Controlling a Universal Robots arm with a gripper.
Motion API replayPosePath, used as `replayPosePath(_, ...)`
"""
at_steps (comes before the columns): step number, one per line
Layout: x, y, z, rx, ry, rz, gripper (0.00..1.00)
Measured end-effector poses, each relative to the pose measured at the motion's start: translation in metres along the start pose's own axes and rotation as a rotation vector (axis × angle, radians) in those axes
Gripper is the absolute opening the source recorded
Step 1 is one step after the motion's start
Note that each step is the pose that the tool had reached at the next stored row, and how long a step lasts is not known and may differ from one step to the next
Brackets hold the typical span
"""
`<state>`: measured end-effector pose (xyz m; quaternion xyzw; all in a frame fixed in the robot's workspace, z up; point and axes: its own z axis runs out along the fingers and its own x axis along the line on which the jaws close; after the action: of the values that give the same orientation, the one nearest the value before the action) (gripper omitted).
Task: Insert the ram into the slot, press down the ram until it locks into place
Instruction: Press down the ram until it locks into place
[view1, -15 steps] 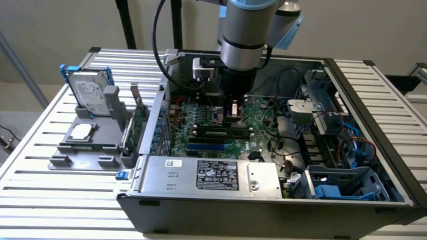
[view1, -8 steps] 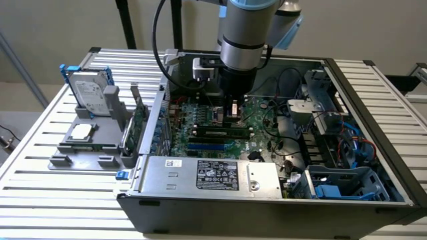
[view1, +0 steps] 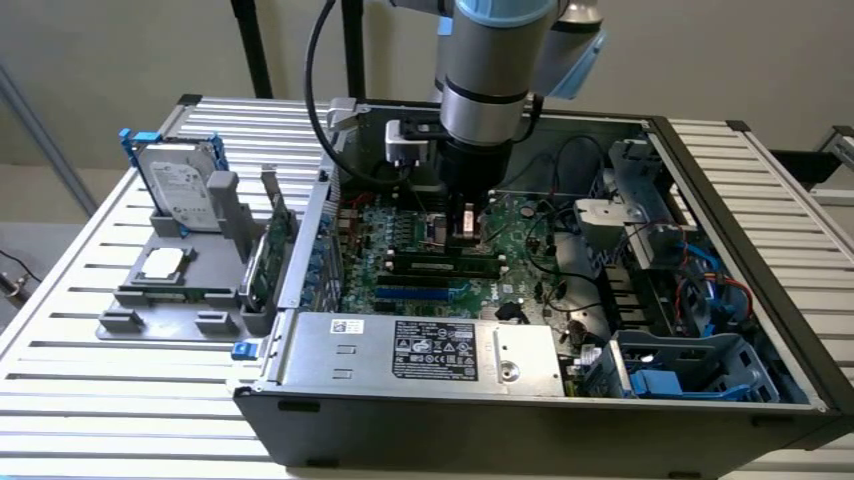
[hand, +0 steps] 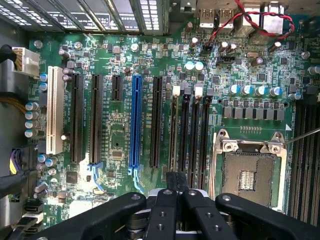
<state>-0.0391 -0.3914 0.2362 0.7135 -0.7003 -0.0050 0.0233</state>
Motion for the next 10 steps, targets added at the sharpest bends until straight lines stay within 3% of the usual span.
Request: replayPosePath(10,-0.001,0.0012,0.0121,0.0014,0.0016,0.0,0.11)
